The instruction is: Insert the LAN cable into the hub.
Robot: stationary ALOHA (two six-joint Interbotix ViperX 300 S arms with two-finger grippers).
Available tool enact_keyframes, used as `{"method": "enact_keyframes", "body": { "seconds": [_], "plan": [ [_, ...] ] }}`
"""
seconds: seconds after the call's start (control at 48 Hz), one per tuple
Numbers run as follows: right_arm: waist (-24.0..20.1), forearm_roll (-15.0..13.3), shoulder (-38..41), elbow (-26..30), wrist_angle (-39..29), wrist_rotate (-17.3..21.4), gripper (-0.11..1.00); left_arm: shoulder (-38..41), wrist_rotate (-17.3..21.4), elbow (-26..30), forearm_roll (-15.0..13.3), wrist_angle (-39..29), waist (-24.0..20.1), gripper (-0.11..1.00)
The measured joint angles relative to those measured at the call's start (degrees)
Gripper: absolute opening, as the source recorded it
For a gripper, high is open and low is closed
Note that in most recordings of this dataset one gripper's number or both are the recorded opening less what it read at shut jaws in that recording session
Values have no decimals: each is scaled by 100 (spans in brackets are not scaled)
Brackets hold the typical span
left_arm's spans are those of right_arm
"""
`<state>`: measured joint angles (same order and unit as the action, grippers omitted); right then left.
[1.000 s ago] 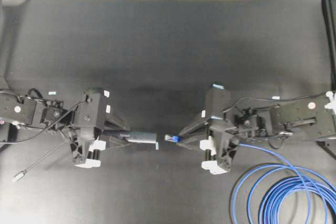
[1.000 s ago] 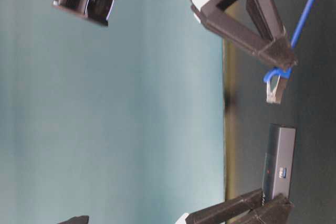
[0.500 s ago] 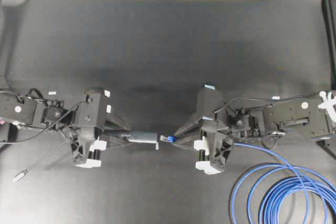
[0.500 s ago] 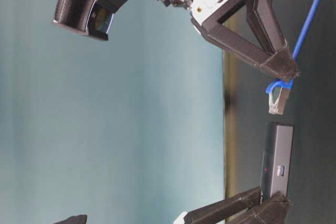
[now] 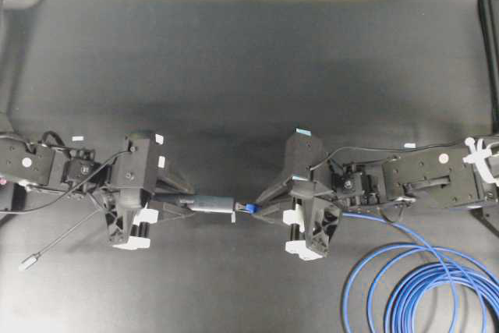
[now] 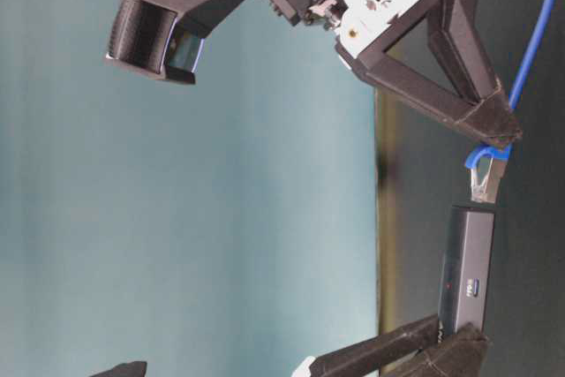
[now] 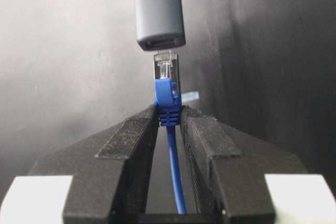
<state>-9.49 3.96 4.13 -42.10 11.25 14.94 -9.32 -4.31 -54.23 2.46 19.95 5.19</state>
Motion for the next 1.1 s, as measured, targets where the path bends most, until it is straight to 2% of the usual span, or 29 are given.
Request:
{"method": "enact_keyframes", "body": {
  "seconds": [0.313, 0.667, 0.875, 1.105],
  "plan": [
    [0, 0, 35, 62, -18, 0, 16, 53, 18, 141, 0, -299, 0, 28],
    [0, 0, 53, 97, -53, 0, 15, 88, 26, 167, 0, -308, 0, 28],
    [0, 0, 97, 176, -229, -9, 15, 149, 167, 246, 0, -325, 0, 28],
    [9, -9, 141, 220, -334, -9, 15, 299, 202, 501, 0, -826, 0, 28]
  ]
}}
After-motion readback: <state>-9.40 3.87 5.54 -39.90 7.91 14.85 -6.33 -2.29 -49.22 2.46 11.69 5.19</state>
